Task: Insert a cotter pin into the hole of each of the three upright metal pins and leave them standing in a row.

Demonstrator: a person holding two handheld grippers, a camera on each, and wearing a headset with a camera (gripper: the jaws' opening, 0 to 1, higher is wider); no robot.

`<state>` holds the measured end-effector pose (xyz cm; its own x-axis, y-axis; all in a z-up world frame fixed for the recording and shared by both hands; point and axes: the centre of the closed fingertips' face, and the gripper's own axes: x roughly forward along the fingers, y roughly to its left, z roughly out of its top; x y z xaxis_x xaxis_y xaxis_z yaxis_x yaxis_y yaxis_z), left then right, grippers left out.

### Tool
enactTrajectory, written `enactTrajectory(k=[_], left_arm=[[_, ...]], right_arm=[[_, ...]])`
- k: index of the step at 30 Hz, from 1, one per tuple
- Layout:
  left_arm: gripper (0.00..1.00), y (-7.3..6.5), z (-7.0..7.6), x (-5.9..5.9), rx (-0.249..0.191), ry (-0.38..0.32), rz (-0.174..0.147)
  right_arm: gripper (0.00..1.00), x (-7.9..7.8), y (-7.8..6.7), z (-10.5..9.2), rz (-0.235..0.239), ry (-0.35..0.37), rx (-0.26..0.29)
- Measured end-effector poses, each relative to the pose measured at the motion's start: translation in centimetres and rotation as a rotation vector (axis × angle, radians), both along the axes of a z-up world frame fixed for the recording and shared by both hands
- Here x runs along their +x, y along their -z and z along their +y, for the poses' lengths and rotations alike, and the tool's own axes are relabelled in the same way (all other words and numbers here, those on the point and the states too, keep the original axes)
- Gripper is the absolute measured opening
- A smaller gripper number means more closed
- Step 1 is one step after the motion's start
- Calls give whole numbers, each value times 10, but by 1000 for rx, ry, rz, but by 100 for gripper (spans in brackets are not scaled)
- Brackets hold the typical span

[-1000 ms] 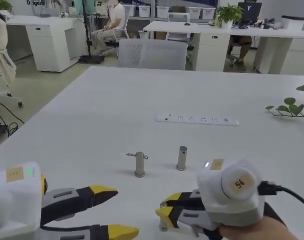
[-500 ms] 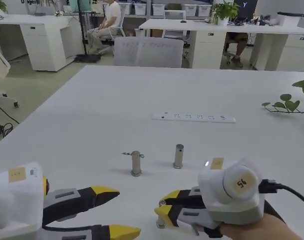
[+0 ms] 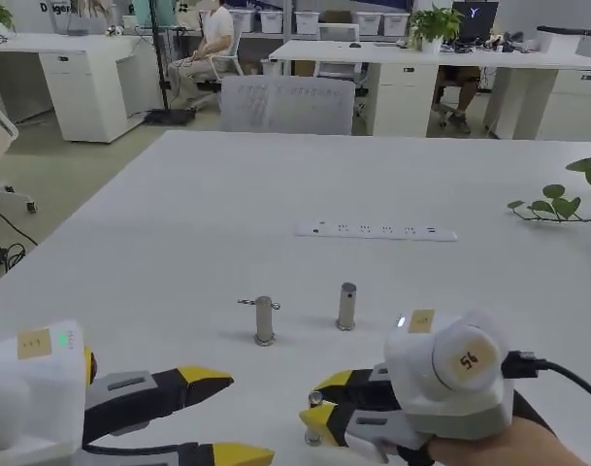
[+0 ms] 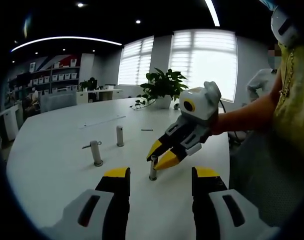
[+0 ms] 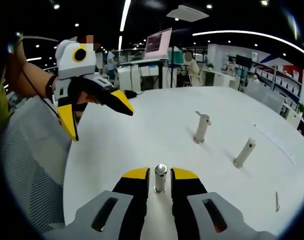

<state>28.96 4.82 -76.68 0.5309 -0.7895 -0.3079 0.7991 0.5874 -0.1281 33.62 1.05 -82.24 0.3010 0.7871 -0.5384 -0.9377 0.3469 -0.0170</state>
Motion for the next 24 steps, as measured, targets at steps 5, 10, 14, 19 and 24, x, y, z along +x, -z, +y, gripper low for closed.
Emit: enactTrajectory(k=[5, 10, 14, 19, 24], left_arm=[[48, -2, 0, 1, 5, -2, -7], [48, -5, -2, 2, 2, 1, -11], [48, -7, -4, 3, -4, 1, -16], [48, -10, -5, 5, -16, -9, -24], [48, -11, -4, 5, -19, -14, -28]], right_arm=[[22, 0, 1, -3, 2, 2, -11], [24, -1, -2, -9, 3, 5, -15], [25, -2, -7, -15, -2, 6, -21], [25, -7, -14, -31, 9, 15, -18], [25, -8, -16, -60, 6, 50, -27]])
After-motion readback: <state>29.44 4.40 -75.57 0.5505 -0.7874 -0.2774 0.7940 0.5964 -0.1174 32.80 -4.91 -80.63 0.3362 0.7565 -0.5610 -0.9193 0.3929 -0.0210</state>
